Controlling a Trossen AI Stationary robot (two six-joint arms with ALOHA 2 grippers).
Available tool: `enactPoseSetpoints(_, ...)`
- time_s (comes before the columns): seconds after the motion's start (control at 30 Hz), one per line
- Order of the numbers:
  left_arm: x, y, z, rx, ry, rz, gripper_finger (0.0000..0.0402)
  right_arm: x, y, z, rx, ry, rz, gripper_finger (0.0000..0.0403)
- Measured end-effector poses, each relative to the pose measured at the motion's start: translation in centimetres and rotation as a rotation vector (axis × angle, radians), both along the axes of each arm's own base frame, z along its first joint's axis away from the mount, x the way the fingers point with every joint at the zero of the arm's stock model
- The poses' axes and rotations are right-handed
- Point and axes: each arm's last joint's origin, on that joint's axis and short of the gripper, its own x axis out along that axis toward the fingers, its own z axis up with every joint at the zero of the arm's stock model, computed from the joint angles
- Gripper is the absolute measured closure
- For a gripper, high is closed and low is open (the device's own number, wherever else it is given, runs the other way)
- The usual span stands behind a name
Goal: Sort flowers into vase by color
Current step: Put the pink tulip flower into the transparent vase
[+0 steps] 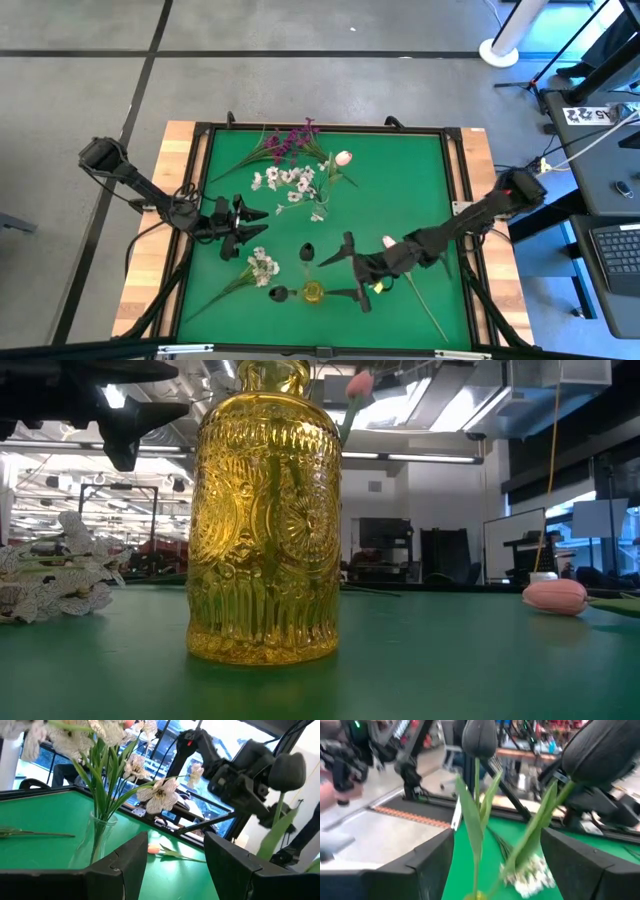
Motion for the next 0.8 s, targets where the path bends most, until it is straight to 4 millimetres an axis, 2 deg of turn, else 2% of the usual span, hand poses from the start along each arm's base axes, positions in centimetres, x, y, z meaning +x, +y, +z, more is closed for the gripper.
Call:
enactPoseSetpoints(0.13,0.0,0.0,0.0,0.002,0.004,0.000,0.0212,-2.5,0.1,1.3,-0.030,0.084,-0.069,0.0107)
enactPoseSetpoints(0.27,0.0,-0.1,-0.1,-0.003,0.007,-0.005,0.0212,-5.0,-0.5,1.6,0.042,0.263,-0.155,0.0107)
enactPoseSetpoints(0.6,0.0,-0.2,-0.7,0.009,0.065,-0.011,0.0212,-8.8,-2.8,-3.6,0.180,0.906,-0.533,0.0107)
enactPoseSetpoints(0.8,0.0,-0.2,-0.9,-0.007,0.076,-0.012,0.0212,-10.0,-3.4,-4.5,0.297,1.057,-0.693,0.0107)
